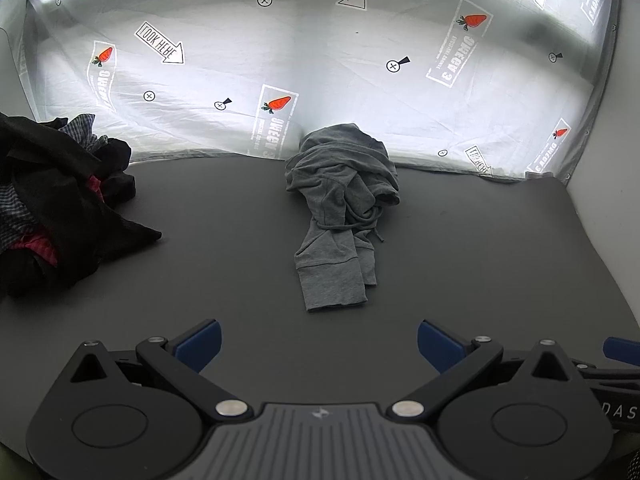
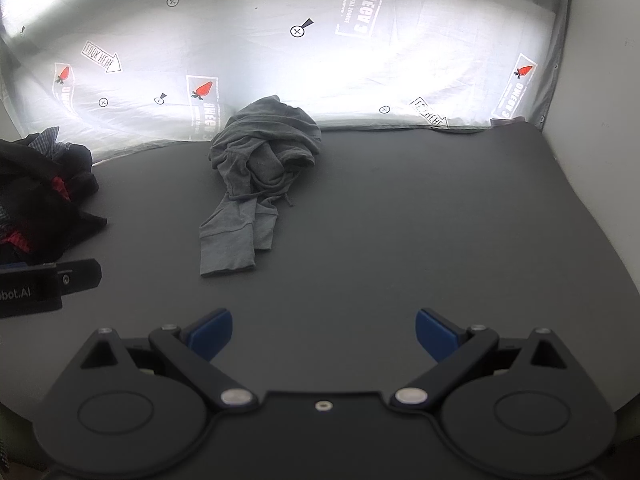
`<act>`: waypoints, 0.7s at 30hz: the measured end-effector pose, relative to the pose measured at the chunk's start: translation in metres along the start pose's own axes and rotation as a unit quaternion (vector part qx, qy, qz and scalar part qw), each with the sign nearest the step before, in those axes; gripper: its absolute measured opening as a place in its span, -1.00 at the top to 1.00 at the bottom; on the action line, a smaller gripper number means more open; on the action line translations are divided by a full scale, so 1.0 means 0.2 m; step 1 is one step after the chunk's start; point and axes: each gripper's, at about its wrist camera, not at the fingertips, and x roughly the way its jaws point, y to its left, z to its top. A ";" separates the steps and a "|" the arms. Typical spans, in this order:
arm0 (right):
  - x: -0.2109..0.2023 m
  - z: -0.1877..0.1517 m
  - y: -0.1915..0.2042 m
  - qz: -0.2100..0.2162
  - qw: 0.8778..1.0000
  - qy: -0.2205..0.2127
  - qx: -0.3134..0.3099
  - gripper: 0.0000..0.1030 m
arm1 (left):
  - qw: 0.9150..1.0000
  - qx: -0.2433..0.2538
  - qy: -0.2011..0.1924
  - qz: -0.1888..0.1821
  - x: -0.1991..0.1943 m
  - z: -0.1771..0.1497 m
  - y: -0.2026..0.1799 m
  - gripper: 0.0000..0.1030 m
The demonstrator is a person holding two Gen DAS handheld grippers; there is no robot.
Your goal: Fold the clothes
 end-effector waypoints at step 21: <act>0.01 -0.01 -0.01 0.001 1.000 0.000 0.004 -0.93 | 1.000 0.002 0.003 -0.002 0.03 0.03 -0.01 -1.00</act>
